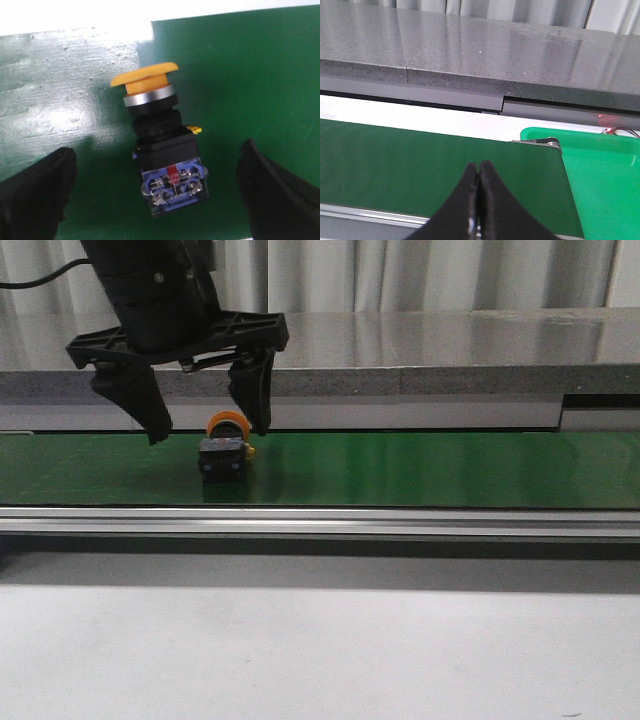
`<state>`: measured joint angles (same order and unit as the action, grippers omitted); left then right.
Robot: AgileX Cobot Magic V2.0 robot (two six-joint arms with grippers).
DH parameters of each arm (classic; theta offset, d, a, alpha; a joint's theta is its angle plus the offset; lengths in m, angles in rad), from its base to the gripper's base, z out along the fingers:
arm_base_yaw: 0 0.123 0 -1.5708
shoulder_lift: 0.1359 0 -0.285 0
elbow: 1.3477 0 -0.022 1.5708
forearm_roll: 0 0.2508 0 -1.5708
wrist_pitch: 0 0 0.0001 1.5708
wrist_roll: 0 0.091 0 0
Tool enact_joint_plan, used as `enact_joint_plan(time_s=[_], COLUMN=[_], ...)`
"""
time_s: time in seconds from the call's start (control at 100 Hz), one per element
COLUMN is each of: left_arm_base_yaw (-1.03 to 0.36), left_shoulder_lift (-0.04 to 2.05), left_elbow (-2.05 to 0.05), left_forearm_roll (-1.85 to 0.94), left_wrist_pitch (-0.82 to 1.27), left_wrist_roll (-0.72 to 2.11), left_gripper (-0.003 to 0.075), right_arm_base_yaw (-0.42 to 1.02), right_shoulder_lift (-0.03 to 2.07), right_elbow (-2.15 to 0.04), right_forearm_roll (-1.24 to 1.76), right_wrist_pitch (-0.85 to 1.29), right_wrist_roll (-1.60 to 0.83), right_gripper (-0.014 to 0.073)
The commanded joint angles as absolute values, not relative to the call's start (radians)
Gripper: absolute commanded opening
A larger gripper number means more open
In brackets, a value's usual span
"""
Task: Move button from right to left
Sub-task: 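Lower the open left gripper over the button and close on it, then lift the button with the left gripper and carry it over the blue tray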
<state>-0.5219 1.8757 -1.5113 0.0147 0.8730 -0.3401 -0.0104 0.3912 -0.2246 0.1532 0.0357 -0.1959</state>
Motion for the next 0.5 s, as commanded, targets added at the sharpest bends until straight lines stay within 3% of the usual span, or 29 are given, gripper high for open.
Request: enact_joint_plan(time_s=[0.0,0.12,0.22,0.49], left_arm_base_yaw=[-0.523,-0.523,-0.523,-0.523], left_shoulder_lift=[1.839,1.856,1.871,1.875], left_elbow=[-1.545,-1.545,-1.545,-1.545], left_forearm_roll=[0.030,0.030,0.030,0.033], left_wrist_pitch=[0.847,0.848,0.861,0.874], left_wrist_roll=[-0.366,-0.368,-0.368,-0.372], left_gripper=[0.0616,0.0608,0.0544,0.0143], right_arm_base_yaw=[-0.010,-0.010,-0.010,-0.010], right_shoulder_lift=[0.394,0.394,0.394,0.394], right_elbow=[-0.252,-0.252,-0.252,-0.252], right_forearm_roll=[0.146,0.146,0.146,0.146], right_wrist_pitch=[-0.044,-0.044,-0.044,-0.044], right_wrist_roll=[-0.196,-0.196,-0.196,-0.196], right_gripper=[-0.0067,-0.0067,-0.0067,-0.0067])
